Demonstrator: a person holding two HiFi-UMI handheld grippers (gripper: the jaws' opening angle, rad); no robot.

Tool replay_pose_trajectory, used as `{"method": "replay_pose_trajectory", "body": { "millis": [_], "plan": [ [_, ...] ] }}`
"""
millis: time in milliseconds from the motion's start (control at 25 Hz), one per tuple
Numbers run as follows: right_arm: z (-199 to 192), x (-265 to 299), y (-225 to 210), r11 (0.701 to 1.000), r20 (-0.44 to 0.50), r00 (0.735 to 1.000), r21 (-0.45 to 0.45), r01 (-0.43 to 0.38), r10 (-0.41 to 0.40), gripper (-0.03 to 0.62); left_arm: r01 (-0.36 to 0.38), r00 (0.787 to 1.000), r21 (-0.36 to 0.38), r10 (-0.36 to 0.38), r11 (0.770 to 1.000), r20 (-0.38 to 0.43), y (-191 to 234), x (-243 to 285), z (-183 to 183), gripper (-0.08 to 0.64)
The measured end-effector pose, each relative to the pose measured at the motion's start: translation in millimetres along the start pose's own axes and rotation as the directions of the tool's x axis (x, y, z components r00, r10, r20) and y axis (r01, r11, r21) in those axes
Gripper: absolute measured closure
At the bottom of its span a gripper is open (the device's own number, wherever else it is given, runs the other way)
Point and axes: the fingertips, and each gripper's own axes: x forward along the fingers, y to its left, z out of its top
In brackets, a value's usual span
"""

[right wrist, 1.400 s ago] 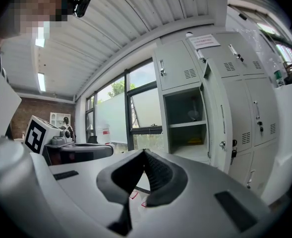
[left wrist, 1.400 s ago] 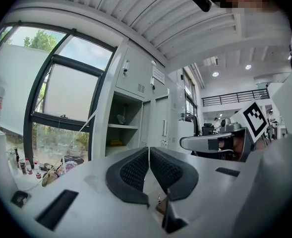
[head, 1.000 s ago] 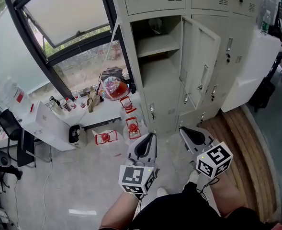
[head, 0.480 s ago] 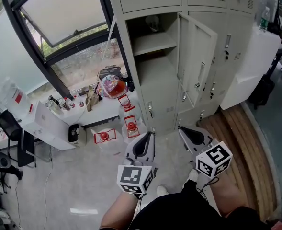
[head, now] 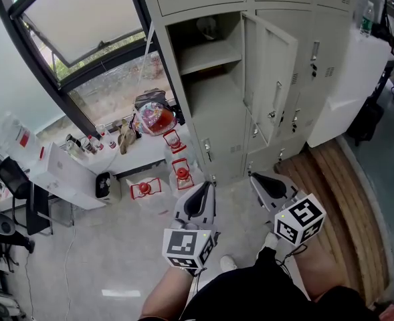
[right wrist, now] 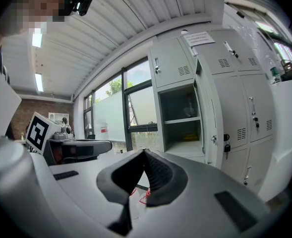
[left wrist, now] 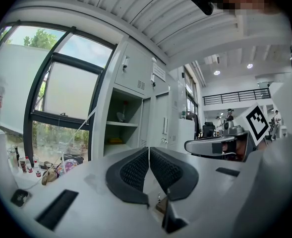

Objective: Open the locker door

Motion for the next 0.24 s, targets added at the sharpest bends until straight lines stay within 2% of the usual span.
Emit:
{"method": "replay_pose_trajectory", "body": {
  "millis": [240],
  "plan": [
    [0.1,0.8,-1.9,1.000,-0.001,1.000,0.001,-0.001,0.001,0.538,-0.005,1.000,-0.001,0.005,1.000,-0.002,0.5,1.0,0.1,0.537]
  ]
}}
